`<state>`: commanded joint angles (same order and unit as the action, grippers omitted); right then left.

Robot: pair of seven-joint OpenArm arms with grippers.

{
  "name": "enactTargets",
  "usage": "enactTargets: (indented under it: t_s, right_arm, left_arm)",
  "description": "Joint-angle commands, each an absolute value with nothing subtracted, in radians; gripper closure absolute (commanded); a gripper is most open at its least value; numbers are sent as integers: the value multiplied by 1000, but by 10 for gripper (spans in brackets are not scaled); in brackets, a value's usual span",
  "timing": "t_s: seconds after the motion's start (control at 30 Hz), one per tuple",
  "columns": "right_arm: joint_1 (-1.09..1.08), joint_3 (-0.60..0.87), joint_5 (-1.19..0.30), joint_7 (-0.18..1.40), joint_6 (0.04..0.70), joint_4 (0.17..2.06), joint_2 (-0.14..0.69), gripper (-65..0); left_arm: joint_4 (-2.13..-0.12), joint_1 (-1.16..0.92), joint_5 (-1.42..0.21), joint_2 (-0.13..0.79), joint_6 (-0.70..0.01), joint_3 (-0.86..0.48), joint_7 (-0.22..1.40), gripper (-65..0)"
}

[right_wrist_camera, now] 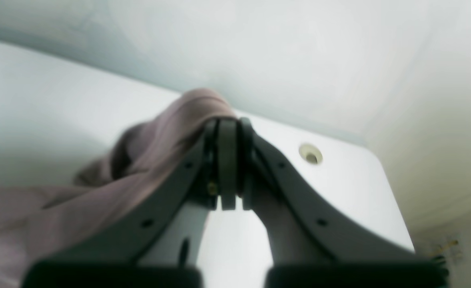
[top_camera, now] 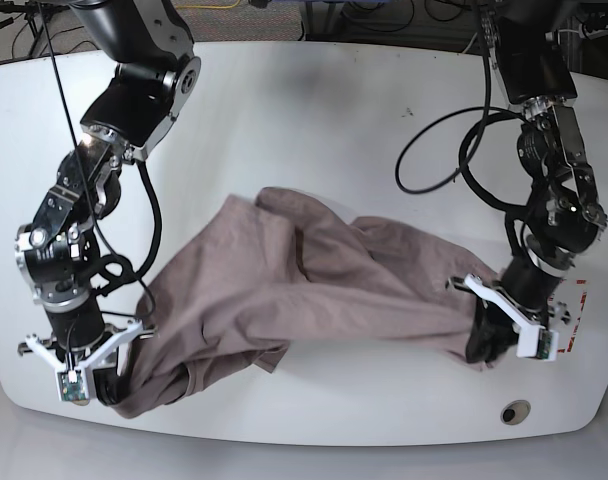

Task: Fold the T-shirt properly
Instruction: 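Pull both grippers apart, stretching the shirt between them, then lift the stretched shirt and lay it flat on the table with both grippers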

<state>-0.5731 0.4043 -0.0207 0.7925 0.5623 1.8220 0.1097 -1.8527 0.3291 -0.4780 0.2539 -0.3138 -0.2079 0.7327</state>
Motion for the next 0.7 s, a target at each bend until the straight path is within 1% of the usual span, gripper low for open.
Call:
enactTargets:
  t_s: [0.17,0.47,0.6,0.7]
  right_arm:
    - [-704,400,-22,792,562,1719,133,0]
    - [-924,318,-19,797,556,1607,166,0]
    - [-972,317,-19,832,562,1593,177,0]
    - [-974,315,-19,840,562,1593,194,0]
  left_arm:
    - [-1853,449,-478,280,-314,-213,742,0]
    - [-1847,638,-476,346,-314,-211,757,0]
    - [-1851,684,-476,371,-314,-214,811,0]
    - [-1851,691,-476,386,-314,-216,817,0]
